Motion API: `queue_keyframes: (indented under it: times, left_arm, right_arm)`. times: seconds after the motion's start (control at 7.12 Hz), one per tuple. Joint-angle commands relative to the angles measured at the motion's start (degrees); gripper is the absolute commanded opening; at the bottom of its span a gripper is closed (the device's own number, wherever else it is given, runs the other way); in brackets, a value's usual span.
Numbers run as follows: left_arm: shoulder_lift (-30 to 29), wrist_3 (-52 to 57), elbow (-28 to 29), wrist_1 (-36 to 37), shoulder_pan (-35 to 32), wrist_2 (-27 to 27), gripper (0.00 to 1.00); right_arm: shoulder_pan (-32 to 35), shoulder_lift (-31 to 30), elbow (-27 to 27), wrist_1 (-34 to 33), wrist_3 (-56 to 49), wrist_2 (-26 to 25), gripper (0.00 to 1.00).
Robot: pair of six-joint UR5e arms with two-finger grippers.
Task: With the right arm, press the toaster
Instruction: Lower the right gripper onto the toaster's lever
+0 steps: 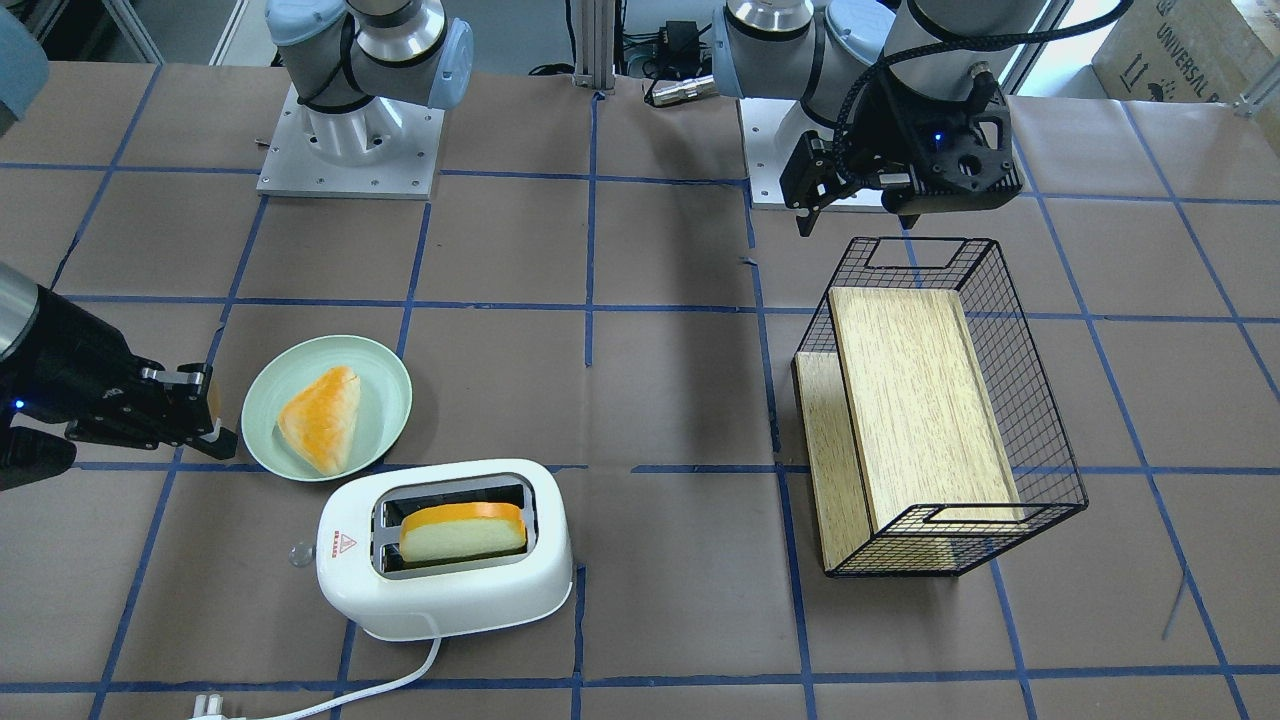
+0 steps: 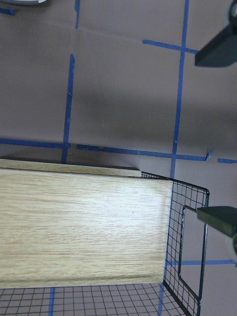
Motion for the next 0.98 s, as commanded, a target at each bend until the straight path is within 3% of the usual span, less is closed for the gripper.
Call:
queue_keyframes:
  times: [0.0, 0.84]
  left_arm:
    - [0.0, 0.0, 0.0, -0.1, 0.0, 0.0, 1.0]
    - [0.0, 0.0, 0.1, 0.0, 0.0, 0.0, 1.0]
  right_arm:
    - [0.7, 6.1, -3.2, -3.8, 0.3, 2.8, 0.01]
    - [0.7, 12.2, -4.7, -3.1, 0.3, 3.1, 0.02]
